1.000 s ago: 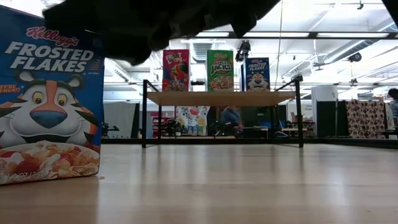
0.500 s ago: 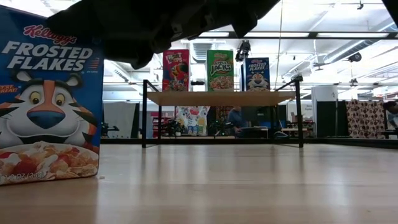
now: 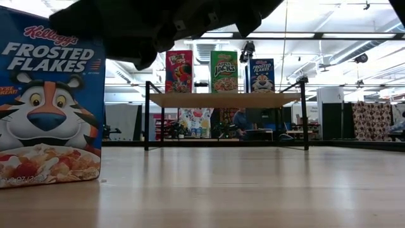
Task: Stack cereal on shelf
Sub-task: Put the blue cereal box on the shelf
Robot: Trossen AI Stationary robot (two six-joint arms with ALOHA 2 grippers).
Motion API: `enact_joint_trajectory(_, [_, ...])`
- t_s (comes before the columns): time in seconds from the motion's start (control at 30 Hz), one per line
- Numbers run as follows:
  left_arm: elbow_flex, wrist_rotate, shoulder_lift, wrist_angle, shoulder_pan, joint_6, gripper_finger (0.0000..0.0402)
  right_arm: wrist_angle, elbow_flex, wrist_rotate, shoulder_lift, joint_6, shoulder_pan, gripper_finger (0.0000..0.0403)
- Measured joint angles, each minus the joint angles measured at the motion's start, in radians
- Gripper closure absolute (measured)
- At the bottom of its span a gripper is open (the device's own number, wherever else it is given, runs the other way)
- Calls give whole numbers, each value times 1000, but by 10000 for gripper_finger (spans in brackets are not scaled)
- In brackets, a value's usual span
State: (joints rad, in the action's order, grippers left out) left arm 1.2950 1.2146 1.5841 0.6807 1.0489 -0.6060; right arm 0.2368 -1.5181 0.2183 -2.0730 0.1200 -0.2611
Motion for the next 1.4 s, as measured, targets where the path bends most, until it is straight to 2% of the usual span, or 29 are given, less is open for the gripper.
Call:
enact_joint_trajectory(0.37, [0,0,0,-9,0,-32,365,0,0,0,-7,-18,0,263])
enact_joint_trajectory(0.6, [0,5,0,-10,-2,-32,365,-53,1,0,26,-6,0,264])
enact_joint_trajectory(0.73, [0,28,0,-16,-3,-49,365,-165,1,26,88,26,0,263])
enact_joint_trajectory(0.9, [-1,156,14,-19,-10,-115,365,-375,2,52,209,82,0,263])
enact_joint_trajectory(1.07, [-2,164,32,-79,-28,-117,365,-490,69,49,355,104,0,263])
enact_joint_trajectory(1.2, [-3,142,59,-139,-67,-73,365,-485,181,32,487,99,1,263])
enact_joint_trajectory(1.27, [-3,106,70,-168,-96,-37,365,-472,243,-16,552,81,0,262])
enact_joint_trajectory(1.33, [-3,41,80,-215,-133,14,365,-456,304,-58,614,67,0,262])
enact_joint_trajectory(1.4, [-3,-67,85,-262,-170,93,365,-437,359,-83,676,52,0,262])
